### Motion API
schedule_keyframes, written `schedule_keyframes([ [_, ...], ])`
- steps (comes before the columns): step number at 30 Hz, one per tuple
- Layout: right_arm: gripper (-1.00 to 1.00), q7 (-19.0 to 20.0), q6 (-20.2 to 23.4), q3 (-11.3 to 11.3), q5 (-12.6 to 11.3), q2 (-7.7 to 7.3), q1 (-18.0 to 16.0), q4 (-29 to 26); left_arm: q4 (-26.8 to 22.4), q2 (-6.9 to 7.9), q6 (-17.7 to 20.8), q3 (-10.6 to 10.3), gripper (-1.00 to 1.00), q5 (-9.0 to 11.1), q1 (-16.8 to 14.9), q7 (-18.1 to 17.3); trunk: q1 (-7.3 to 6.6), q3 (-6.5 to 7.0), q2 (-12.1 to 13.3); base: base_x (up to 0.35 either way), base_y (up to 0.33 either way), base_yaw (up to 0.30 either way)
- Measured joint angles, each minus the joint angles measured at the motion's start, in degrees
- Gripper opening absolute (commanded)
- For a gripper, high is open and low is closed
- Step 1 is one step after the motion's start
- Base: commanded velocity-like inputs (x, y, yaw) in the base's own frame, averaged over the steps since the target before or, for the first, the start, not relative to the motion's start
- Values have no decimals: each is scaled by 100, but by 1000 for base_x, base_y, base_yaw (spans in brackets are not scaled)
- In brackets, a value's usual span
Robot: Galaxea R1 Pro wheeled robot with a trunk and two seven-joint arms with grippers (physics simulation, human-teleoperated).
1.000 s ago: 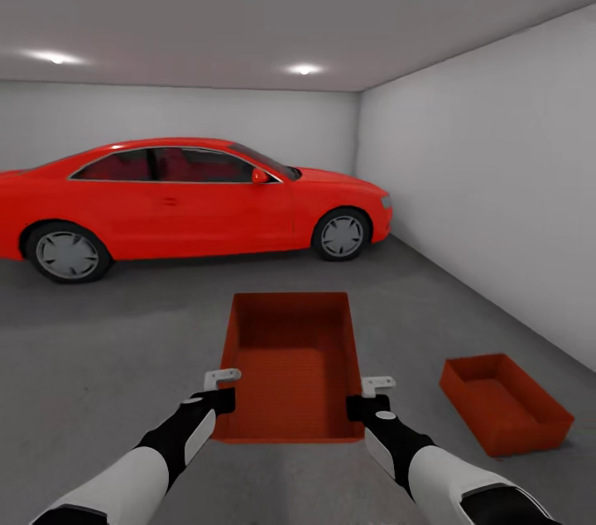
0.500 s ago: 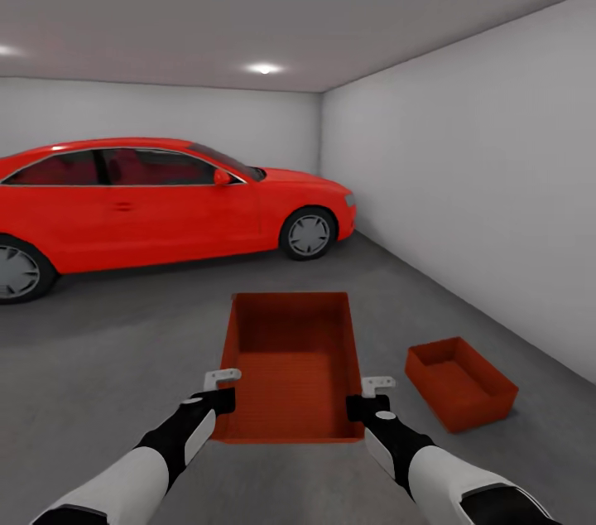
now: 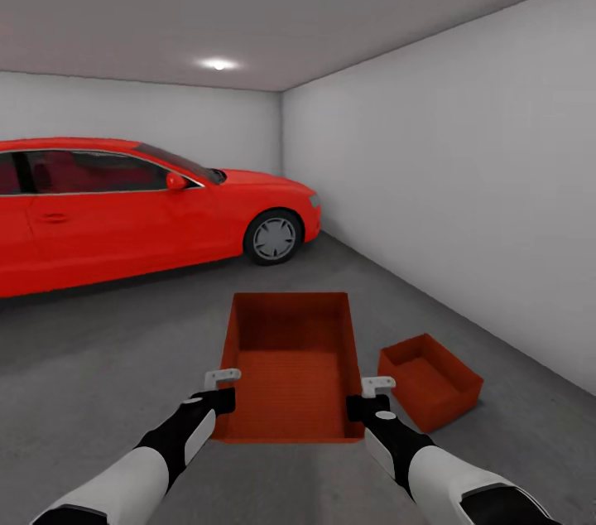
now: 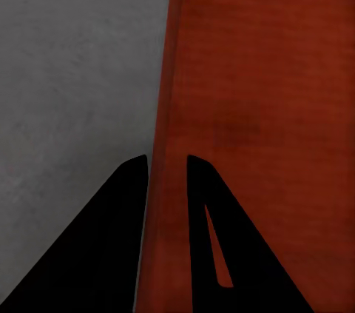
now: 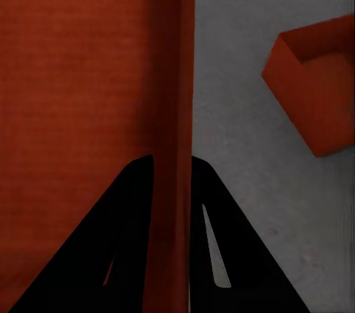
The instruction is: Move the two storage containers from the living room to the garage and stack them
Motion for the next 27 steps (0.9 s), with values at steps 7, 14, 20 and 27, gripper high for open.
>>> schedule_keyframes([
  [7, -100, 1, 0, -2, 1, 0, 0, 0, -2, 0, 2, 0, -100, -1, 0, 0, 0, 0, 0, 320, 125, -286],
  [14, -100, 3, -1, -6, 2, 0, 0, 1, -4, 0, 4, 2, -100, -4, 0, 1, 0, 0, 0, 320, 153, -286],
  [20, -100, 3, -1, -5, 1, 0, 0, 2, -2, 0, 4, 1, -100, -3, 0, 1, 0, 0, 0, 320, 160, -286],
  [27, -100, -1, -2, -9, 4, 3, 0, 2, -5, 1, 5, 2, -100, -6, 0, 1, 0, 0, 0, 320, 164, -286],
])
